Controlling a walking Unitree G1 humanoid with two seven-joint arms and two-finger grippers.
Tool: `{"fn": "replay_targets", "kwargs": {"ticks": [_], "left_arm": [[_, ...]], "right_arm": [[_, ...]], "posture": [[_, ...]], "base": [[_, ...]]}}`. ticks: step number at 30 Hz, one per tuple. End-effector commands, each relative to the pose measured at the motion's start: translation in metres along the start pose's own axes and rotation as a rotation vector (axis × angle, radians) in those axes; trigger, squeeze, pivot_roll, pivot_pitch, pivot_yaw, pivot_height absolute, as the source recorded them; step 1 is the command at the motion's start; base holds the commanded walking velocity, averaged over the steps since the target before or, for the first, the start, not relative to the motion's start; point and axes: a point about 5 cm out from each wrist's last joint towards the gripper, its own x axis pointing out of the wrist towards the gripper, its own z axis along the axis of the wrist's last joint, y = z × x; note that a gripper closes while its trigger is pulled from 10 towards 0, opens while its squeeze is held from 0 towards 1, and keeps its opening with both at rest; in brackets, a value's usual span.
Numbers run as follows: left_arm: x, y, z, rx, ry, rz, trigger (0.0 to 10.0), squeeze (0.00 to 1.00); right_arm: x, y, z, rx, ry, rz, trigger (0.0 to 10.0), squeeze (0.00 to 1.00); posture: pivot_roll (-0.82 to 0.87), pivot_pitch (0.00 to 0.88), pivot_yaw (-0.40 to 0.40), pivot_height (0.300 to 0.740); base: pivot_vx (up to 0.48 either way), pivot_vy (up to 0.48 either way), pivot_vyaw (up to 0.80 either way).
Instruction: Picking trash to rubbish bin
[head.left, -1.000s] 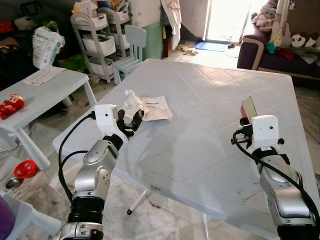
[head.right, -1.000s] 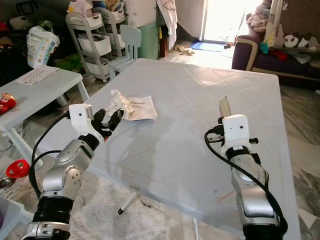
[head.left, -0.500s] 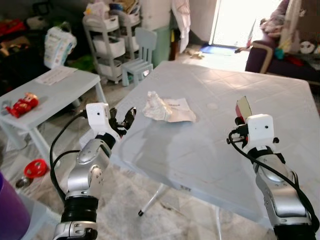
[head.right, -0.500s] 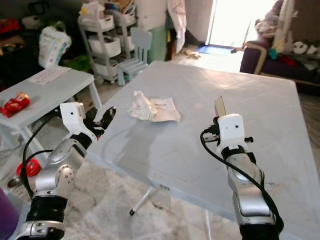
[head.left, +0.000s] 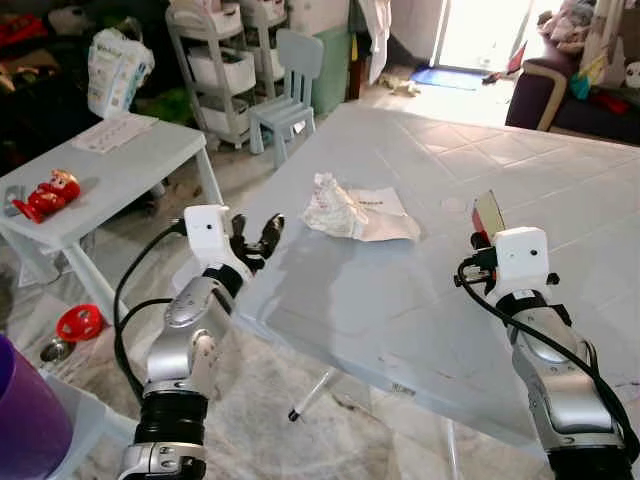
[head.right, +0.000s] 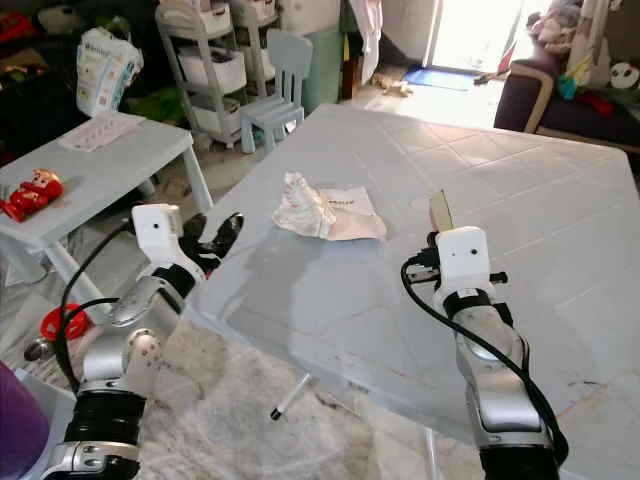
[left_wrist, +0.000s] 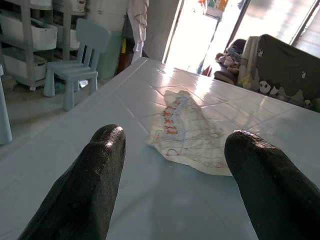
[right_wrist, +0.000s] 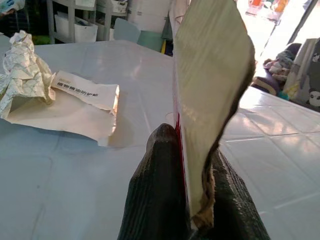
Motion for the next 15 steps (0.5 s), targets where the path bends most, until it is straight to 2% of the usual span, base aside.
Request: {"fn": "replay_targets", "kwargs": {"ticks": [1, 7, 15], "left_arm": [[0.001, -0.001, 0.004, 0.014, -0.012, -0.007, 10.0, 0.0], [0.003, -0.003, 0.006, 0.024, -0.012, -0.027, 10.0, 0.0], [0.002, -0.005, 0.004, 0.025, -0.002, -0.038, 10.0, 0.0]], "right_arm": [[0.001, -0.003, 0.006, -0.01, -0.025, -0.009, 10.0, 0.0], [0.001, -0.004, 0.016, -0.035, -0.087, -0.027, 10.0, 0.0], [0.001, -0.003, 0.016, -0.037, -0.085, -0.032, 10.0, 0.0]], "posture": [[-0.04, 0.0, 0.028, 0.74], [-0.04, 0.0, 0.028, 0.74], [-0.04, 0.0, 0.032, 0.74]], "base": [[0.326, 0.0, 0.0], [0.424, 0.0, 0.0], [0.469, 0.0, 0.0]]}}
